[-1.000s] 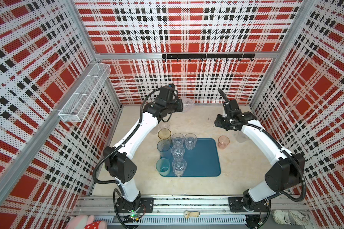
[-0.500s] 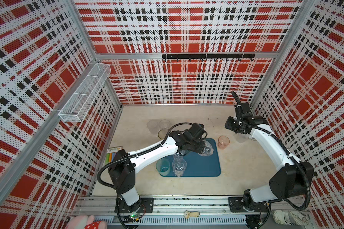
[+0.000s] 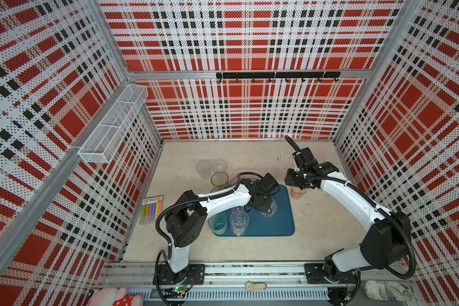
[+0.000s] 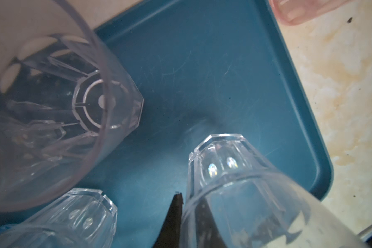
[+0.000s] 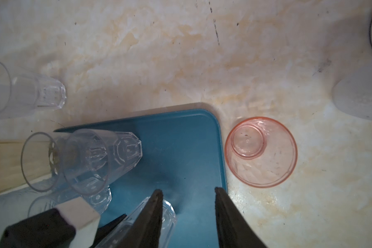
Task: Place the glasses into the tray
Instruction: Place the glass on the tray, then move the glass to the tray.
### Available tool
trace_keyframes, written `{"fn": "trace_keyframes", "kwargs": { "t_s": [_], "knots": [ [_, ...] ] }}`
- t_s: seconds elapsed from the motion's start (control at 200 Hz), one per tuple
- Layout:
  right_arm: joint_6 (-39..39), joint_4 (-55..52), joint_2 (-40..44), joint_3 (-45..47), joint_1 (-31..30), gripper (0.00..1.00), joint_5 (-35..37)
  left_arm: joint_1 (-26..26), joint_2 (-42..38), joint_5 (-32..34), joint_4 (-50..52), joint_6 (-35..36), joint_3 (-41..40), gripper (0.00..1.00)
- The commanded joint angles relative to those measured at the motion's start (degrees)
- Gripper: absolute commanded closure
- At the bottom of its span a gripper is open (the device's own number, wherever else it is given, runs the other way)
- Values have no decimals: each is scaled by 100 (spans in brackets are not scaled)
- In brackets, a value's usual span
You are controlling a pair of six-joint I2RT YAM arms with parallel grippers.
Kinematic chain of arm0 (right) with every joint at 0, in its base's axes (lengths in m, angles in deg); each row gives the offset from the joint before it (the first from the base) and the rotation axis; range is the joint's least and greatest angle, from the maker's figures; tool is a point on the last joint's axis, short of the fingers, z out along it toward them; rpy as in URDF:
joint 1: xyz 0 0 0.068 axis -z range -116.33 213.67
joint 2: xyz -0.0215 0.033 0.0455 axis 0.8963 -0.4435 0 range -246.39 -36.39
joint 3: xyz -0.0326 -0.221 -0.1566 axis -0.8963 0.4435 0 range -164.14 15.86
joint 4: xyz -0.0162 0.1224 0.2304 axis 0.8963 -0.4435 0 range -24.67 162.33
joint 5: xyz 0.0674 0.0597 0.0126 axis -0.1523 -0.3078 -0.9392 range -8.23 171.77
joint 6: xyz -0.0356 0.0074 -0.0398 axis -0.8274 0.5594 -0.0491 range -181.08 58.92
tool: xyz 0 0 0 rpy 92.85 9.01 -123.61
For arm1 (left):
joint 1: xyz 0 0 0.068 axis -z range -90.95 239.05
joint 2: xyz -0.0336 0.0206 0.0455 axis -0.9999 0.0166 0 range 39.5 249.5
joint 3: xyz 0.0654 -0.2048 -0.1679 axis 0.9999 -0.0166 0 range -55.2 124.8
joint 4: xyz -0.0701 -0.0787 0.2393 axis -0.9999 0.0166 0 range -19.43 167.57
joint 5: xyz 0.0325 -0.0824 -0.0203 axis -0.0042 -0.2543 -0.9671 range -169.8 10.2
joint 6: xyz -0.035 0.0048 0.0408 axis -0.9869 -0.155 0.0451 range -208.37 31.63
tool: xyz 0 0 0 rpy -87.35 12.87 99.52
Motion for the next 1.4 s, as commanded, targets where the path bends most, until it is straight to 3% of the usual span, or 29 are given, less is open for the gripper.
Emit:
{"fn": "trace_keyframes", "kwargs": {
  "t_s": [0.0, 0.15, 0.346, 0.556, 0.777, 0.972, 1.393],
  "knots": [
    [-126, -209, 29, 93, -84, 57, -108, -71, 23, -15, 47, 134, 64, 91],
    [-526, -560, 306, 344, -64, 57, -288, -196, -19, -35, 91, 138, 71, 83],
    [-706, -658, 555, 841, -64, 53, -1345, -287, -49, -46, 177, 283, 202, 72],
    [-528, -303, 692, 1308, -165, 46, -2227, -373, -298, -169, 304, 345, 372, 69],
    [-126, 176, 396, 1374, -491, 44, -2246, -715, -954, -504, 322, 376, 541, 67],
    [125, 513, 227, 1478, -634, 45, -2343, -1346, -1429, -372, 212, 437, 323, 66],
    [896, 1215, -28, 1554, -990, 59, -2116, -2167, -1913, -329, -244, 398, 45, 65]
  ]
}}
